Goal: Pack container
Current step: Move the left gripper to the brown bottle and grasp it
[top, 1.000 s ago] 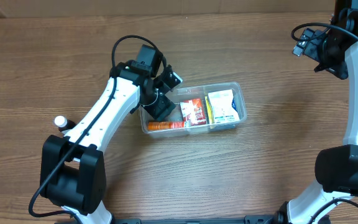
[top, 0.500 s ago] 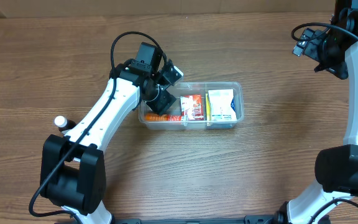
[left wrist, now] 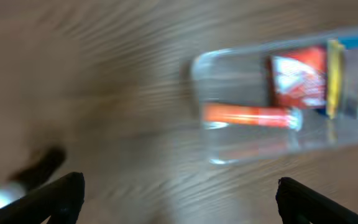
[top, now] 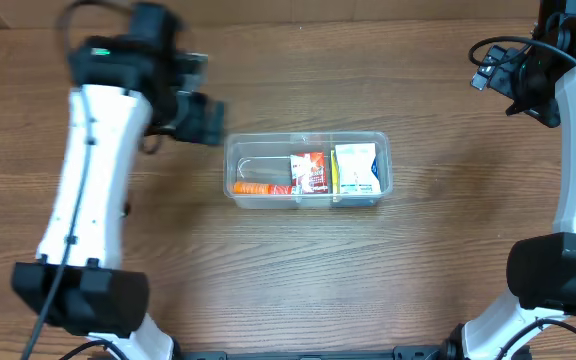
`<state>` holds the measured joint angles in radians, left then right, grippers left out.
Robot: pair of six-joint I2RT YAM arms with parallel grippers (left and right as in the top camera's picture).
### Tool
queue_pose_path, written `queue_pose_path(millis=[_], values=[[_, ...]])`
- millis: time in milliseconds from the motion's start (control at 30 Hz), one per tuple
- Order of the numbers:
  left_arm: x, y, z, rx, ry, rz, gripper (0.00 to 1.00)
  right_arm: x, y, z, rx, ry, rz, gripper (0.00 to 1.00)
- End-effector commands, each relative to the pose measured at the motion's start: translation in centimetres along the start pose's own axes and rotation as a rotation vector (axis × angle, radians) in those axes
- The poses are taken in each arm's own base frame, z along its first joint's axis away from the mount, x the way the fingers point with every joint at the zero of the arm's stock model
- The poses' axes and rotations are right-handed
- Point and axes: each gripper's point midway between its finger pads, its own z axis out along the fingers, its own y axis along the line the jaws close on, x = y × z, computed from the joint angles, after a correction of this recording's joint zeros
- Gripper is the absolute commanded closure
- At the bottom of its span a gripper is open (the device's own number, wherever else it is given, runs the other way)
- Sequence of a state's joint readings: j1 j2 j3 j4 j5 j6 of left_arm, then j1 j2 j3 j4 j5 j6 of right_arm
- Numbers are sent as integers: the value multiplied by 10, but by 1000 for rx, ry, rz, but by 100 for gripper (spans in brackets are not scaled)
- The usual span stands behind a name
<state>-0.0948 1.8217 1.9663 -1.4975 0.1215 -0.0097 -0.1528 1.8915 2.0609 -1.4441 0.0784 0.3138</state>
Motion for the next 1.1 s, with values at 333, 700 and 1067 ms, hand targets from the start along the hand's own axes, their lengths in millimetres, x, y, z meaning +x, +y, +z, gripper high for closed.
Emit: queue_pose_path(millis=[333,700,1067], values=[[62,156,10,-214,91,-526,0,-6,0,-16,-12,-48,3,0],[94,175,97,-261,147,-510,0,-6,0,-16,-12,-48,3,0],[89,180,104,-271,115,-508,44,-6,0,-16,-12,-48,3,0]])
